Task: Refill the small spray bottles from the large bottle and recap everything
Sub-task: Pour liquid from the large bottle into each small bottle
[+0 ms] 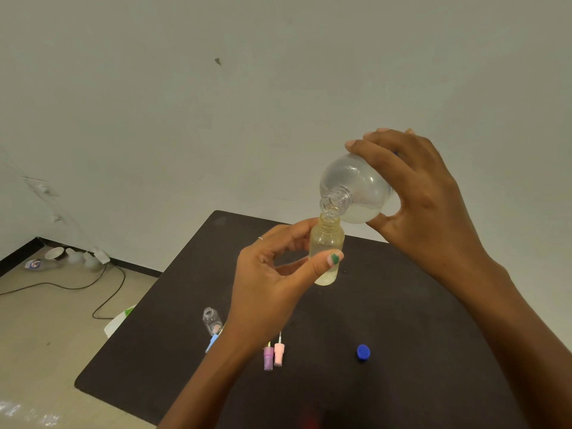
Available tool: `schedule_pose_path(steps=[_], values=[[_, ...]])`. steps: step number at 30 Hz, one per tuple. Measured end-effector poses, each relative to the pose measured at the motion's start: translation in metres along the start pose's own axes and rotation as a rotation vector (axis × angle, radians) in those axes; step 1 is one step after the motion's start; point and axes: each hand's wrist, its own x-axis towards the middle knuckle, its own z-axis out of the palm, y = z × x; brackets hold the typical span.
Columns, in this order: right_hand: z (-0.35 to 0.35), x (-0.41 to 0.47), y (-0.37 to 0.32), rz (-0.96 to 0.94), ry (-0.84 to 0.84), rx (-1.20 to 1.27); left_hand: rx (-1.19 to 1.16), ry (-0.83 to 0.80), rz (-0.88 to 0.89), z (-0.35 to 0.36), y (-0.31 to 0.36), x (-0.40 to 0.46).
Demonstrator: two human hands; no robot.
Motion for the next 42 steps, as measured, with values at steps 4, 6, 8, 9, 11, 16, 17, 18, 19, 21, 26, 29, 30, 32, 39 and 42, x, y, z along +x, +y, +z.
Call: schedule_pose_path(steps=[4, 6, 8, 9, 11, 16, 17, 18, 19, 21, 26, 29, 30, 32, 39, 42], values=[[0.000, 0.000, 0.000, -0.005, -0.002, 0.003, 0.008, 0.002, -0.008, 0.000, 0.000, 0.000], [0.000, 0.001, 0.000, -0.007, -0.001, 0.004, 0.013, 0.003, -0.005, 0.000, 0.000, 0.000], [-0.001, 0.000, 0.000, -0.007, -0.001, 0.003, 0.024, 0.005, -0.001, 0.000, 0.001, 0.000], [-0.001, 0.000, 0.000, -0.008, 0.001, 0.003, 0.020, 0.008, -0.007, 0.000, 0.002, 0.000], [-0.001, 0.000, 0.001, -0.009, 0.005, 0.005, 0.011, 0.010, -0.012, 0.001, 0.002, 0.000], [-0.001, 0.001, 0.001, -0.006, 0.004, 0.004, 0.009, 0.009, -0.016, 0.001, 0.002, 0.000], [-0.001, 0.001, 0.001, -0.006, 0.005, 0.003, 0.009, 0.008, -0.018, 0.001, 0.002, 0.000], [-0.001, 0.001, 0.001, -0.006, 0.006, 0.003, 0.010, 0.008, -0.018, 0.001, 0.002, 0.000], [-0.001, 0.001, 0.002, -0.006, 0.007, 0.002, 0.011, 0.008, -0.018, 0.001, 0.002, 0.000], [-0.001, 0.001, 0.002, -0.009, 0.010, 0.002, 0.013, 0.009, -0.017, 0.002, 0.002, 0.001], [-0.001, 0.000, 0.003, -0.013, 0.003, 0.000, 0.009, 0.008, -0.022, 0.002, 0.002, 0.001], [0.000, 0.000, 0.003, -0.005, 0.007, 0.006, 0.005, 0.005, -0.021, 0.002, 0.002, 0.002], [0.001, -0.001, 0.003, -0.001, 0.007, 0.009, 0.006, 0.006, -0.021, 0.003, 0.001, 0.002], [0.002, -0.002, 0.003, 0.011, 0.001, 0.018, 0.003, 0.003, -0.024, 0.002, 0.000, 0.002], [0.008, -0.007, 0.003, 0.075, -0.018, 0.090, 0.029, -0.003, -0.023, 0.002, -0.006, 0.002], [0.011, -0.011, 0.003, 0.107, -0.026, 0.143, 0.035, -0.004, -0.021, 0.003, -0.009, 0.002]])
